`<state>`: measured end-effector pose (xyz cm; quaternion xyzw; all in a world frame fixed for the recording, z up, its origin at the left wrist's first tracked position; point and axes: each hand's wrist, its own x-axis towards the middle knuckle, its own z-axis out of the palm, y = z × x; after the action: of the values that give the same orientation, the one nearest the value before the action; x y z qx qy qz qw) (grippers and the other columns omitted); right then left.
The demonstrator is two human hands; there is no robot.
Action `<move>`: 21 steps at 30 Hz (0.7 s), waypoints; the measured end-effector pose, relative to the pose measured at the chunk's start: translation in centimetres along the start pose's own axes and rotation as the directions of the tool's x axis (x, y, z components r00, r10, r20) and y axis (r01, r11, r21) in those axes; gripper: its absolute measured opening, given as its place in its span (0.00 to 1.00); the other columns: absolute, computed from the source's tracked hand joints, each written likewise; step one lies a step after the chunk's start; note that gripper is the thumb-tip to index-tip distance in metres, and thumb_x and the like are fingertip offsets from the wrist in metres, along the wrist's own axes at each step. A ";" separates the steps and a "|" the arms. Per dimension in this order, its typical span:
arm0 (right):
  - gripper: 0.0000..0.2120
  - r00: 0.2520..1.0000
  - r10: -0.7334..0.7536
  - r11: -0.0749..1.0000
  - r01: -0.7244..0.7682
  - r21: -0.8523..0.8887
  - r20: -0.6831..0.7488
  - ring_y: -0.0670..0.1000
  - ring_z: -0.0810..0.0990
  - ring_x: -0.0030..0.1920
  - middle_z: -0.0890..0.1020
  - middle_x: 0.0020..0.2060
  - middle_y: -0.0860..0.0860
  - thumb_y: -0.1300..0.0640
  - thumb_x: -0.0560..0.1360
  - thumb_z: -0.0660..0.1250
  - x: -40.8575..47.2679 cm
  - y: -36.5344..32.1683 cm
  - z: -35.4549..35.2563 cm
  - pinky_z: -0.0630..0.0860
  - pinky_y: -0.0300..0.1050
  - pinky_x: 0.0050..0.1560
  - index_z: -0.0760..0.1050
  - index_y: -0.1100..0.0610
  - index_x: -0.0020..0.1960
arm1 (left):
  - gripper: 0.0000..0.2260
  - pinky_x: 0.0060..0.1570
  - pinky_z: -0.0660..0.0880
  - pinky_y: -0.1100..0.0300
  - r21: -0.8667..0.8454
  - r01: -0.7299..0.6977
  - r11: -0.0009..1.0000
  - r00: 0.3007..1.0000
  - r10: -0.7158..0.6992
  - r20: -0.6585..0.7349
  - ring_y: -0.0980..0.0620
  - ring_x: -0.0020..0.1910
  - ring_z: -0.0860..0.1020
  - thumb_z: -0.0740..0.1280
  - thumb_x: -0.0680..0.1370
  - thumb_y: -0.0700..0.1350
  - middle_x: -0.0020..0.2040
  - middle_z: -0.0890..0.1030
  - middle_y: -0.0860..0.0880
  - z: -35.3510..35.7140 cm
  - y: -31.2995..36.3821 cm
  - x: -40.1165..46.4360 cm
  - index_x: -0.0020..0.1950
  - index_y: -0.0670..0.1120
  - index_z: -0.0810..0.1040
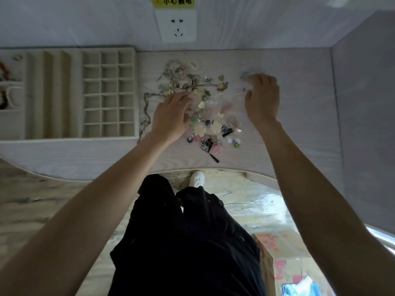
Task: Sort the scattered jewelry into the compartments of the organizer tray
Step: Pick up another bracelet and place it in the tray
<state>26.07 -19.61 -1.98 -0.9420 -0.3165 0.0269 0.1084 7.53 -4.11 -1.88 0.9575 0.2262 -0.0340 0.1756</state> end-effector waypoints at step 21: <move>0.07 0.981 -0.152 0.633 0.004 0.774 0.119 0.46 0.81 0.41 0.80 0.38 0.45 0.61 0.80 0.57 -3.9 -6.0 -8.3 0.75 0.36 0.41 0.73 0.54 0.51 | 0.24 0.59 0.69 0.67 -0.795 0.076 0.602 0.979 0.107 0.174 0.55 0.64 0.71 0.66 0.79 0.47 0.69 0.71 0.48 -4.3 4.1 -0.2 0.74 0.47 0.64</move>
<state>20.41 -18.83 7.36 -0.7851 -0.3235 0.2362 0.4725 9.10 -6.13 3.47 0.7715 0.1900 -0.0258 0.6067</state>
